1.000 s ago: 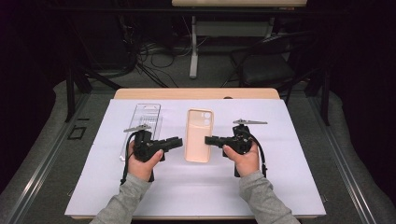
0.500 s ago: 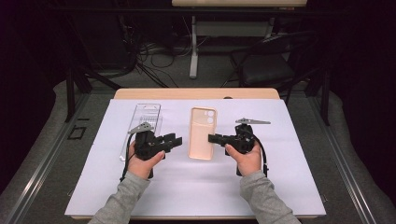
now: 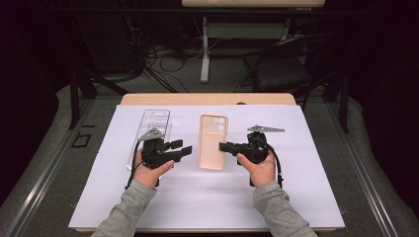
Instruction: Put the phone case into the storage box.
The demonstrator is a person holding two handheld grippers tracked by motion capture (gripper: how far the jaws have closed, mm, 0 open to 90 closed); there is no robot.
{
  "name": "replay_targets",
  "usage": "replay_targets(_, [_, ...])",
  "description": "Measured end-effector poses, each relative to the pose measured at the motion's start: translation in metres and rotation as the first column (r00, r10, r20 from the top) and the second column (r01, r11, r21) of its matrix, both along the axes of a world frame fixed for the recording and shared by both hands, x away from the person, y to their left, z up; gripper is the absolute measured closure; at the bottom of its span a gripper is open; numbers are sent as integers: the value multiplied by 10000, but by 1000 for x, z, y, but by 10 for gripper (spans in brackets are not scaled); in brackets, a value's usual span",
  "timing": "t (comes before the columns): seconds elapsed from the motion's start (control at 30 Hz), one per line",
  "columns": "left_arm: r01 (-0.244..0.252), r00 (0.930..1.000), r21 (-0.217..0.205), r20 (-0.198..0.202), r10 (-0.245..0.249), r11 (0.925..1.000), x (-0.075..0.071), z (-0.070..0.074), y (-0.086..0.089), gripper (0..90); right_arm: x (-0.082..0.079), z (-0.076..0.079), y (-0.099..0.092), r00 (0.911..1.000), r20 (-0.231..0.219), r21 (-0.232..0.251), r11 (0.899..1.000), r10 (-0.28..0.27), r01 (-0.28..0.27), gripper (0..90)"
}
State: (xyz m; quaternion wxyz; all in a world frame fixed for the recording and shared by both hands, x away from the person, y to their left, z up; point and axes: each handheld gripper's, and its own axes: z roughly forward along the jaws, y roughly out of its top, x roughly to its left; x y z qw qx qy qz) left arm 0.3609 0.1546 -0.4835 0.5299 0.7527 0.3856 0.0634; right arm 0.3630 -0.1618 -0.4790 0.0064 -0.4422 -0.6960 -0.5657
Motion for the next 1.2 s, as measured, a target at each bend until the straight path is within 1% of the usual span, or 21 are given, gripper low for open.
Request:
replay_targets(0.1, [-62,9981,246,619,47,9997,0,3,2,439,-1,1,1,10000,54,-3,10000,13,-13,814])
replay_targets(0.13, [-56,9978,264,666,39,9996,0,5,4,439,-1,1,1,10000,54,-3,10000,13,-13,814])
replay_targets(0.2, [4,9986,229,524,-16,9997,0,8,6,439,-1,1,1,10000,60,-27,10000,0,0,815])
replay_targets(0.23, [-58,9986,398,529,37,9992,-1,9,6,439,-1,1,2,10000,61,-19,10000,6,-6,814])
replay_targets(0.3, [-262,9975,892,676,202,9957,-2,13,8,438,-2,1,3,9999,159,-94,10000,4,-3,814])
replay_targets(0.33, [-571,9976,1182,468,519,9913,-2,15,9,428,-2,1,3,9998,199,-107,9999,8,-6,815])
replay_targets(0.47, [-603,9974,1195,471,550,9910,-1,17,13,380,-4,2,5,9996,276,-188,9998,5,0,814])
replay_targets(0.5, [-650,9970,1145,501,596,9913,-2,18,14,365,-4,2,5,9995,315,-202,9998,10,-4,814])
replay_targets(0.53, [-664,9969,1149,490,611,9912,-2,19,14,325,-5,2,6,9993,366,-248,9997,-3,12,814])
replay_targets(0.6, [-625,9972,1203,486,570,9908,-2,22,16,310,-6,3,7,9990,445,-309,9995,6,8,814])
replay_targets(0.67, [-731,9959,1245,614,658,9895,-3,25,17,276,-7,3,8,9987,517,-337,9994,21,-3,814])
replay_targets(0.8, [-725,9953,1187,726,642,9903,-5,30,20,246,-9,3,11,9979,654,-418,9991,41,-14,814])
replay_targets(0.9, [-488,9964,1304,750,393,9903,-6,34,21,241,-10,3,13,9975,703,-465,9989,61,-28,814])
replay_targets(0.93, [-468,9964,1267,760,373,9908,-6,35,21,240,-10,3,14,9973,737,-489,9988,72,-36,814])
replay_targets(1.03, [-382,9955,1339,916,260,9903,-8,39,21,225,-12,3,17,9965,831,-502,9987,114,-72,814])
replay_targets(1.13, [-403,9944,1279,1018,274,9910,-10,42,21,213,-14,3,20,9951,970,-640,9979,168,-106,814])
replay_targets(1.2, [-415,9936,1262,1094,277,9911,-11,44,21,213,-15,3,21,9947,1010,-638,9979,177,-113,814])
